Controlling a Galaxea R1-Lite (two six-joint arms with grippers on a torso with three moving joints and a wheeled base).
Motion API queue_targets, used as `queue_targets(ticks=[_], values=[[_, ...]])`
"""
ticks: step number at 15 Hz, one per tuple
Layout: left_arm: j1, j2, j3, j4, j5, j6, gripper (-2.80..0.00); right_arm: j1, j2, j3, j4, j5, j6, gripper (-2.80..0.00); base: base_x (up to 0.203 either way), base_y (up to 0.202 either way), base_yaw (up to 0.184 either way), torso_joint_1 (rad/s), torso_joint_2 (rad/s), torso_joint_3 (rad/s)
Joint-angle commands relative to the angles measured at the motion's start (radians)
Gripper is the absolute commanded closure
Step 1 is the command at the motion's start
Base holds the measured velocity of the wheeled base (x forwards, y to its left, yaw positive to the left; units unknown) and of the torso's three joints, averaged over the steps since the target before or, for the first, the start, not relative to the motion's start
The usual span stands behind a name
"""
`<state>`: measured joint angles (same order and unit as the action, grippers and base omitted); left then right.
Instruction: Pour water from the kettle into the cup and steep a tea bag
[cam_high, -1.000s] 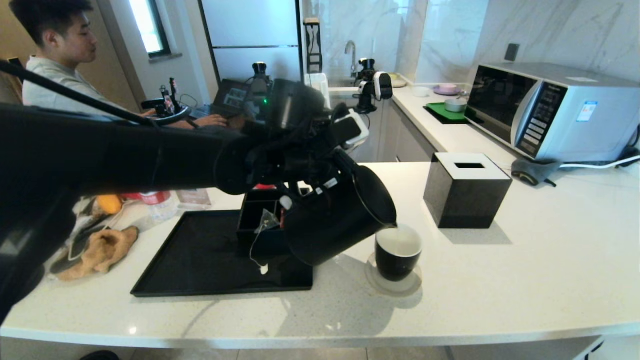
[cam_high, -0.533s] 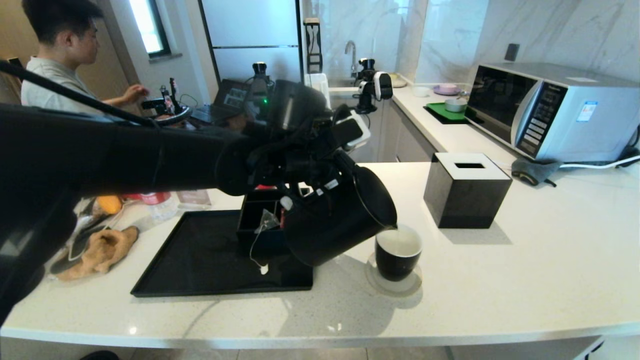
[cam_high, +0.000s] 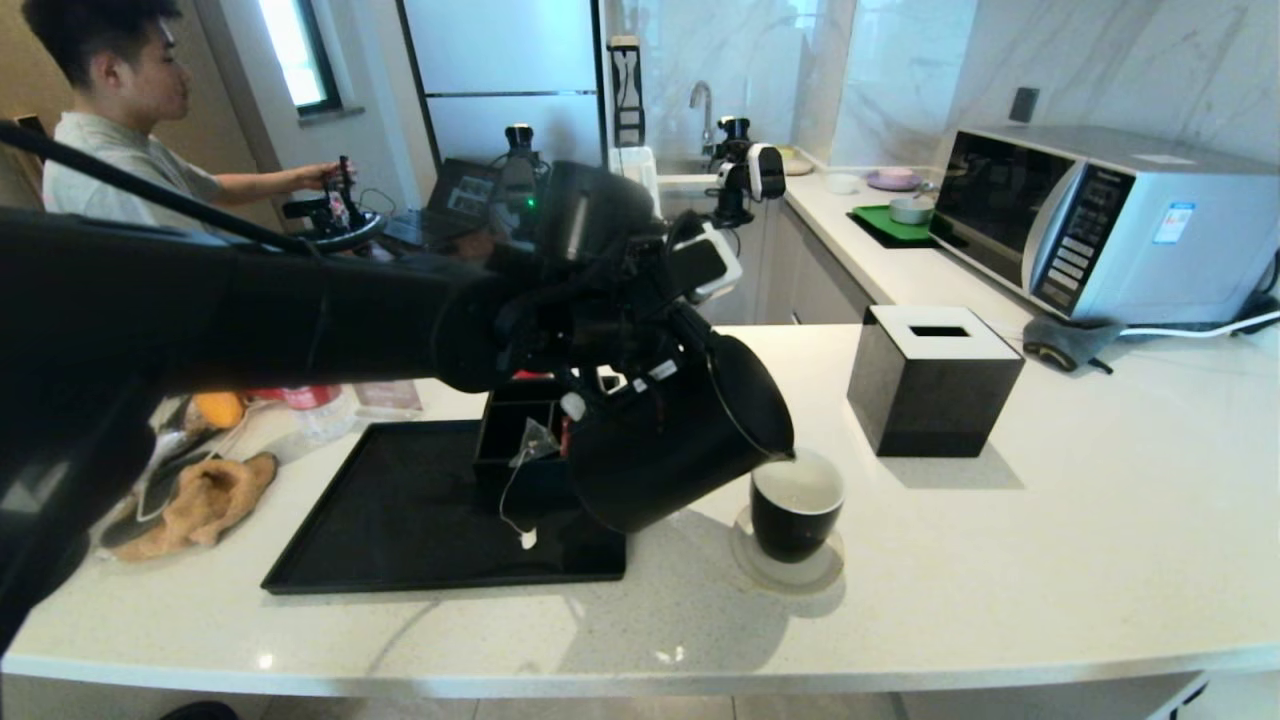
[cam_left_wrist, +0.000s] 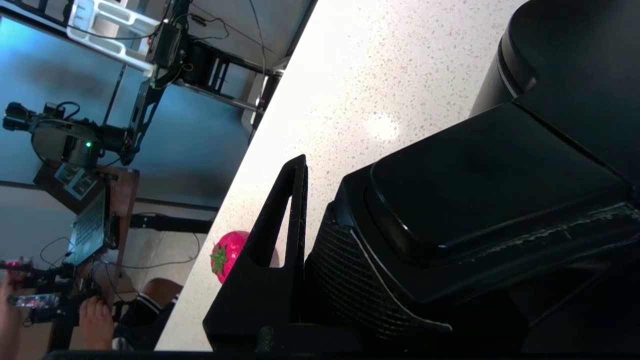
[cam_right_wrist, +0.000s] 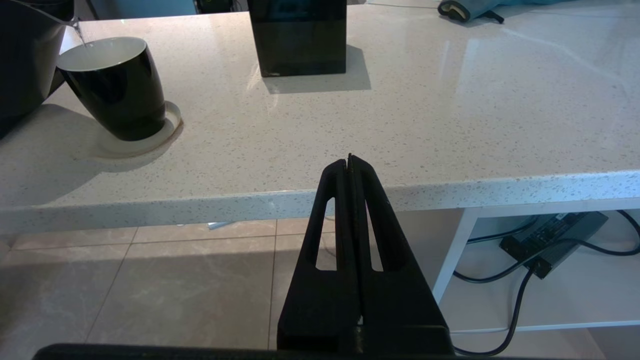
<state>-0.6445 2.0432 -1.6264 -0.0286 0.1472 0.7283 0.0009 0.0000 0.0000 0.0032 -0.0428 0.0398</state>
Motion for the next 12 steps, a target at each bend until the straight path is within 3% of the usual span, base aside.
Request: queue_targets(ticks=[1,12], values=[[0.000,0.002,0.000,-0.001,0.006,0.009,0.00,0.001,0.000,0.000,0.000,-0.002,0.000,0.00,0.000,0.000,0.000,0.000,0.00,0.000],[0.000,0.002,0.002,-0.004,0.012,0.033,0.00,0.001,0.000,0.000,0.000,0.000,0.000,0.00,0.000,0.000,0.000,0.000,0.00,0.000]])
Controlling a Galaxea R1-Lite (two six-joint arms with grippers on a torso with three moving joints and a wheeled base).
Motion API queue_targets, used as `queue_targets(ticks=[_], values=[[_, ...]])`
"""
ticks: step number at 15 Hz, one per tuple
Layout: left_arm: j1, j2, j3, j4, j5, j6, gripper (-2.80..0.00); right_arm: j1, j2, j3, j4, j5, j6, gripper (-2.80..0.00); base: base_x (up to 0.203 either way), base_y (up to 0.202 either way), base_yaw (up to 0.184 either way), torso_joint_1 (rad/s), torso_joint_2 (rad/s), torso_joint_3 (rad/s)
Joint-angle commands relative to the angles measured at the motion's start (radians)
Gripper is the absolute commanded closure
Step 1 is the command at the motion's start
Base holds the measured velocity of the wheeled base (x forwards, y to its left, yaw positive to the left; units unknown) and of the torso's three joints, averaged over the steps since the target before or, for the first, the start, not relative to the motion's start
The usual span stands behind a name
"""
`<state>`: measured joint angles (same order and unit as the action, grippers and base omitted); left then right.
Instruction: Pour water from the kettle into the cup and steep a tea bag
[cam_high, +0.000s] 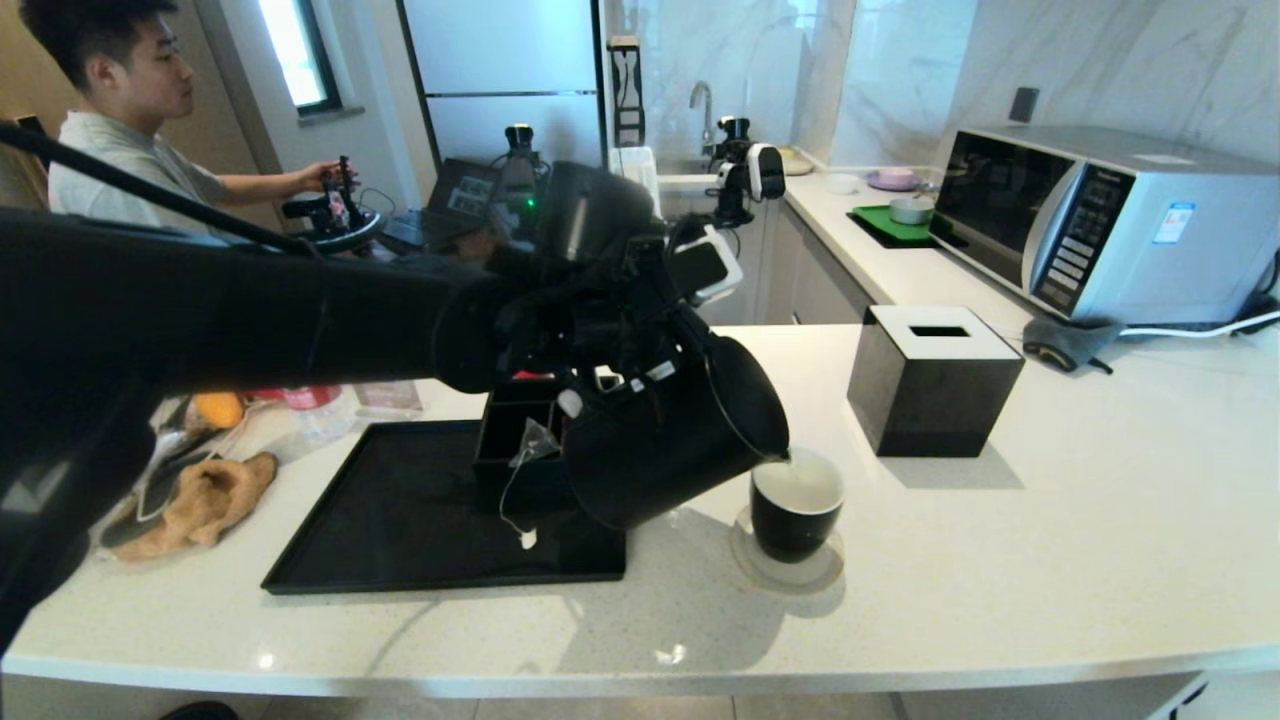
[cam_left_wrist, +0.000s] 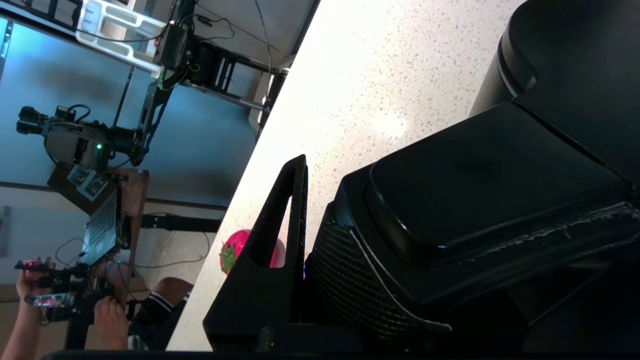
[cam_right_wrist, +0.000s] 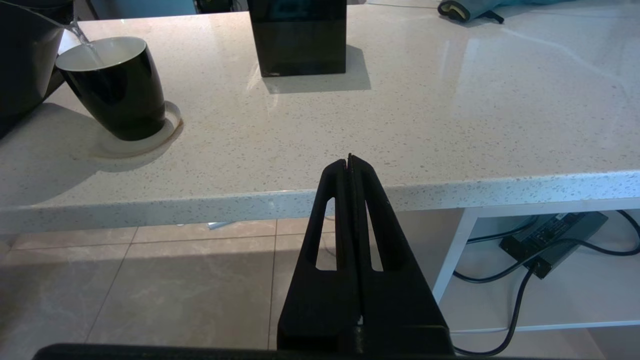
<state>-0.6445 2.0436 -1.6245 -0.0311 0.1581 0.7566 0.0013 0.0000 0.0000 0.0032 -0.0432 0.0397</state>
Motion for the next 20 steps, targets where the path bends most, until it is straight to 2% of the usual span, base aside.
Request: queue_targets(ticks=[1,17,20], values=[[0.000,0.001,0.000,-0.001,0.001,0.004,0.00,0.000,0.000,0.000,0.000,0.000,0.000,0.00,0.000,0.000,0.000,0.000,0.00,0.000],[-0.008,-0.003,-0.008,-0.012,-0.005,-0.012,0.00,0.000,0.000,0.000,0.000,0.000,0.000,0.00,0.000,0.000,0.000,0.000,0.00,0.000],[-0.015,-0.006,-0.019,-0.012,-0.004,-0.055,0.00,0.000,0.000,0.000,0.000,0.000,0.000,0.00,0.000,0.000,0.000,0.000,0.00,0.000]])
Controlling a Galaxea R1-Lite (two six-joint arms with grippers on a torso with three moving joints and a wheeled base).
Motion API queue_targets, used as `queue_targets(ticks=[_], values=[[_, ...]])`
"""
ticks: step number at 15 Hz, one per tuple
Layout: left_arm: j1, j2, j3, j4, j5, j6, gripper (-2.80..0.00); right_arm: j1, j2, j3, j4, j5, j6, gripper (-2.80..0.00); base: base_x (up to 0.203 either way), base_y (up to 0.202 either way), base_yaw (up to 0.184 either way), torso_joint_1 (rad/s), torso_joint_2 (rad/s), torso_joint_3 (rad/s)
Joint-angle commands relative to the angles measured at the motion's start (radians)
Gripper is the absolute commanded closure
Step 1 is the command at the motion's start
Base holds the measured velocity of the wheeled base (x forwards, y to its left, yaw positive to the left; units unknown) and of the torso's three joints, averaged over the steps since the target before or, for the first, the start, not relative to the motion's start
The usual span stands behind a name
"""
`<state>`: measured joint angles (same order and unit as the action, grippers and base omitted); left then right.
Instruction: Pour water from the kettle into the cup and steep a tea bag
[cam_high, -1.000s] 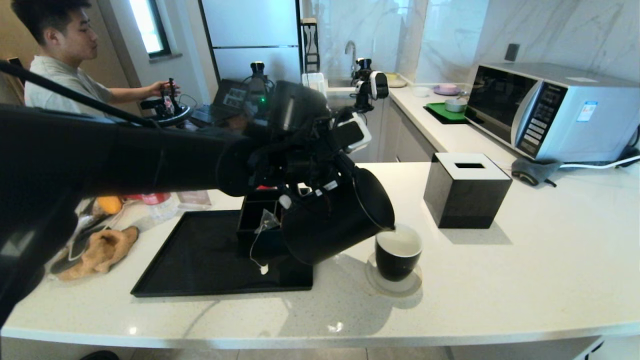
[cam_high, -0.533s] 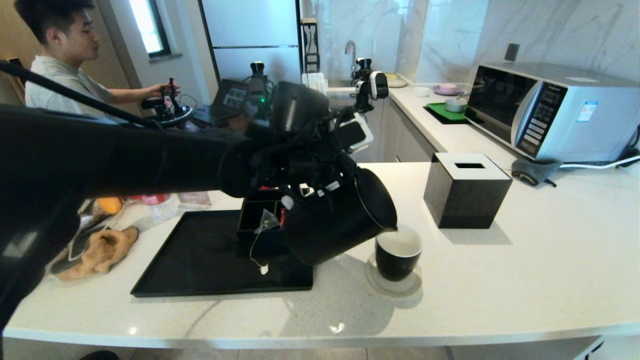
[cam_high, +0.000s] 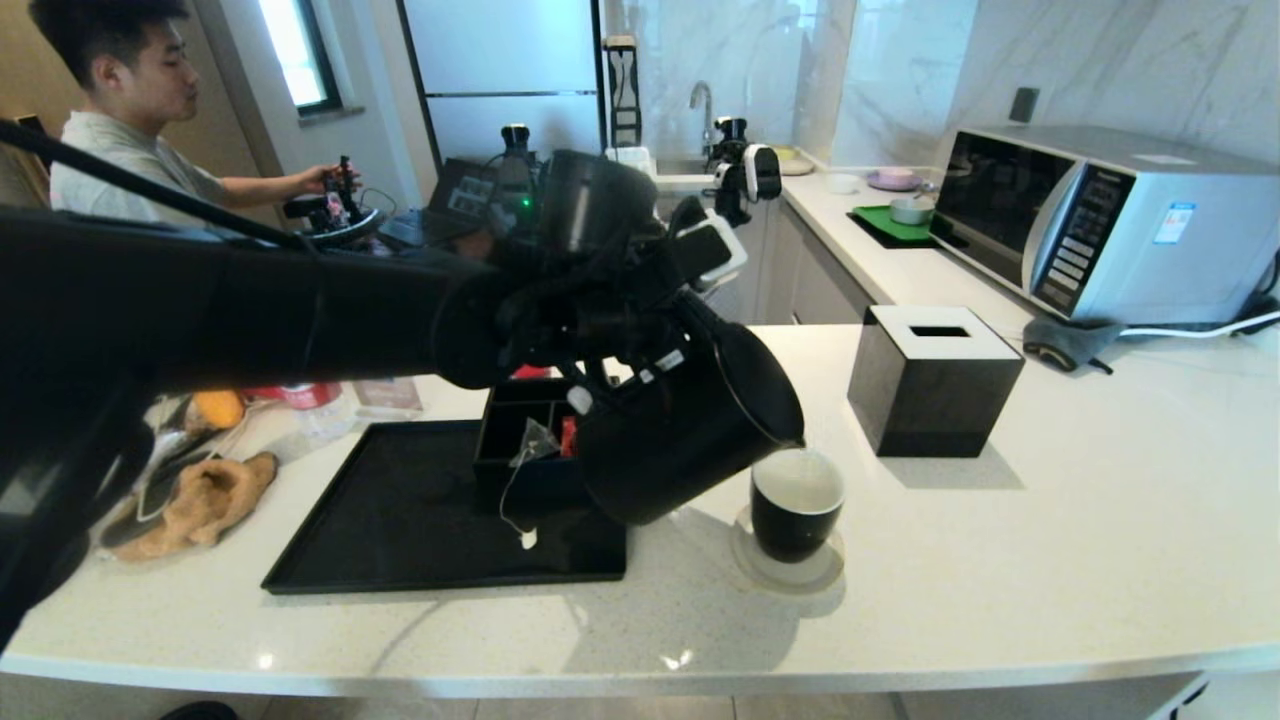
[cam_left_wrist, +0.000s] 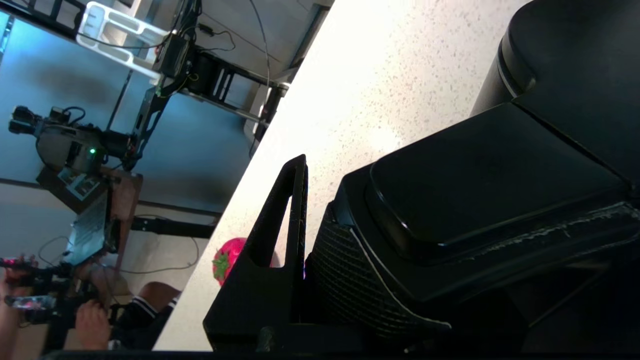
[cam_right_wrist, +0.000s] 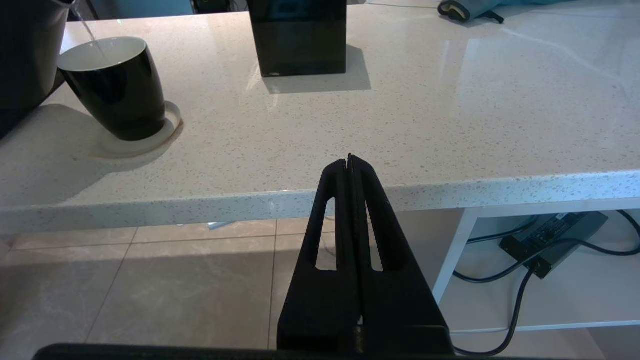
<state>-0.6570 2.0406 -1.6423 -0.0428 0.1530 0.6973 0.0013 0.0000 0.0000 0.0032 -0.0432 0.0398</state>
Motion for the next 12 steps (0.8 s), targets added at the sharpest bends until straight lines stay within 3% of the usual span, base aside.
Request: queue_targets(ticks=[1,12], values=[[-0.003,-0.004,-0.001,-0.002,0.000,-0.004,0.00,0.000,0.000,0.000,0.000,0.000,0.000,0.00,0.000,0.000,0.000,0.000,0.00,0.000],[-0.004,-0.020,0.022,-0.137,0.028,-0.157,0.00,0.000,0.000,0.000,0.000,0.000,0.000,0.00,0.000,0.000,0.000,0.000,0.00,0.000]])
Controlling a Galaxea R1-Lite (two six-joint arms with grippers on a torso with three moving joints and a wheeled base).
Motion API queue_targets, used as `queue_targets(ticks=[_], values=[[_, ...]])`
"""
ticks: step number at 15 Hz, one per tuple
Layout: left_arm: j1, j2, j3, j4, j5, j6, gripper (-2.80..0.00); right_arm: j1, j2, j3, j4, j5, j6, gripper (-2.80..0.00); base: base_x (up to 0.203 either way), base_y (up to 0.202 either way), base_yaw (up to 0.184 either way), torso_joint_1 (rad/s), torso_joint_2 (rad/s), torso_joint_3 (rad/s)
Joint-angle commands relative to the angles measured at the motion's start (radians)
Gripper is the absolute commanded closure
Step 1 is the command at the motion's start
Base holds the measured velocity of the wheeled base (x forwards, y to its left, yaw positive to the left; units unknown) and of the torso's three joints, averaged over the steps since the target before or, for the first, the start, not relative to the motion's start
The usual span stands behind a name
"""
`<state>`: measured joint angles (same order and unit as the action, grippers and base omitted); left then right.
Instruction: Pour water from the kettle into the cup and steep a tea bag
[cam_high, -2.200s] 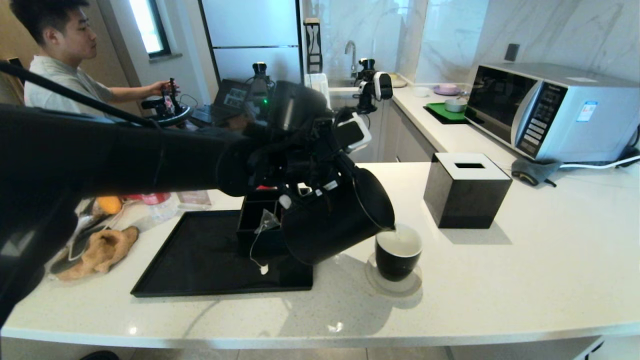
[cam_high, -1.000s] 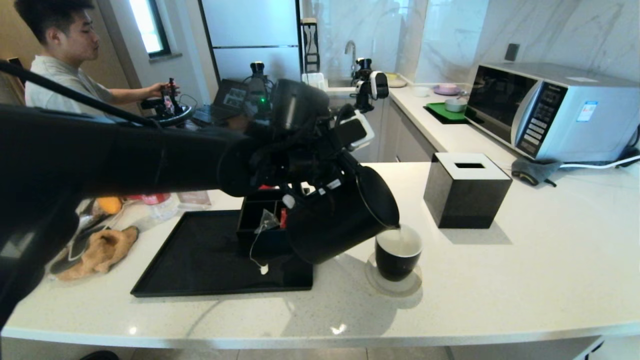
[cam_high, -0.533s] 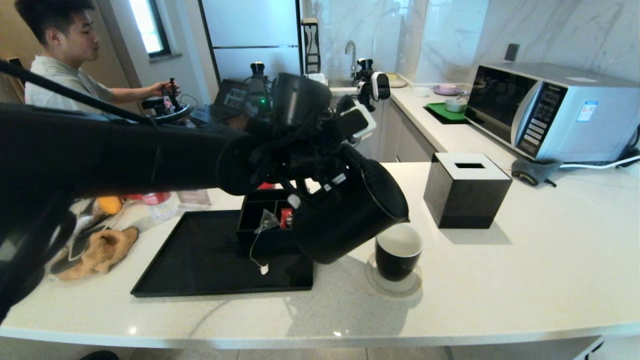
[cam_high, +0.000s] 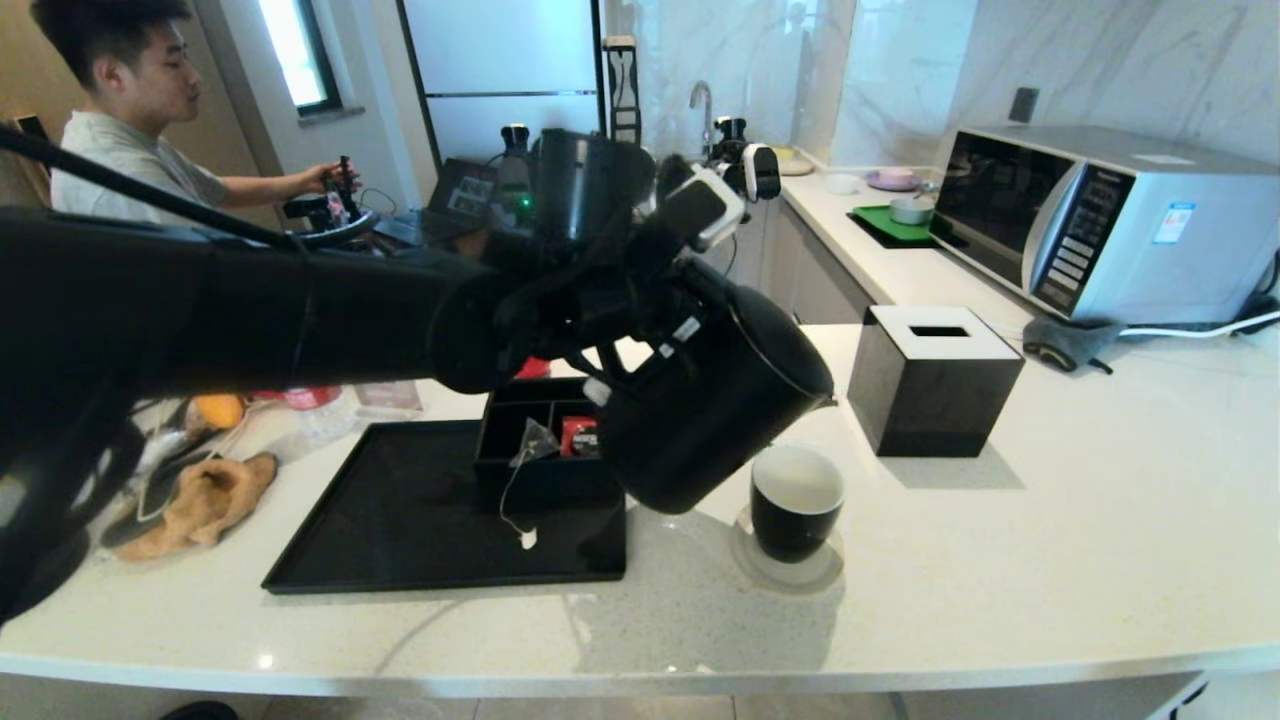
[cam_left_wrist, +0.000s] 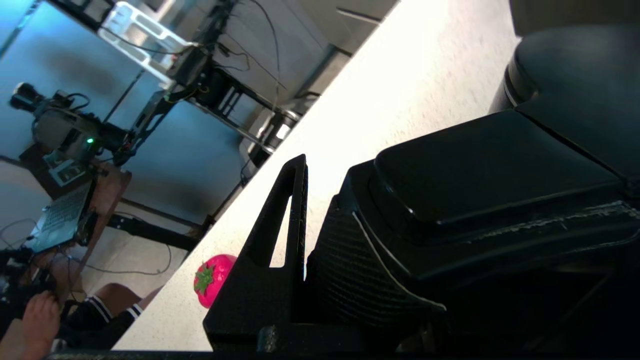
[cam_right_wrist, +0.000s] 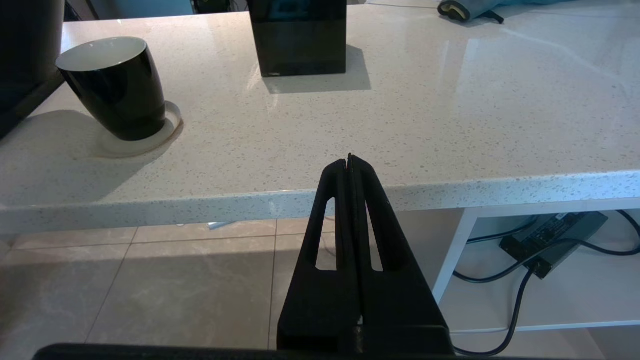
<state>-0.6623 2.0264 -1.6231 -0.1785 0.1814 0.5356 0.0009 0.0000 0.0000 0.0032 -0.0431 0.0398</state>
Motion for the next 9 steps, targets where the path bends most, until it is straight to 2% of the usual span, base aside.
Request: queue_targets(ticks=[1,4,9], values=[[0.001,-0.006,0.016,-0.039,0.016,-0.011,0.00,0.001,0.000,0.000,0.000,0.000,0.000,0.00,0.000,0.000,0.000,0.000,0.00,0.000],[0.003,-0.022,0.076,-0.135,0.050,-0.070,0.00,0.001,0.000,0.000,0.000,-0.001,0.000,0.00,0.000,0.000,0.000,0.000,0.00,0.000],[0.005,-0.064,0.194,-0.317,0.163,-0.195,0.00,0.001,0.000,0.000,0.000,0.000,0.000,0.00,0.000,0.000,0.000,0.000,0.00,0.000]])
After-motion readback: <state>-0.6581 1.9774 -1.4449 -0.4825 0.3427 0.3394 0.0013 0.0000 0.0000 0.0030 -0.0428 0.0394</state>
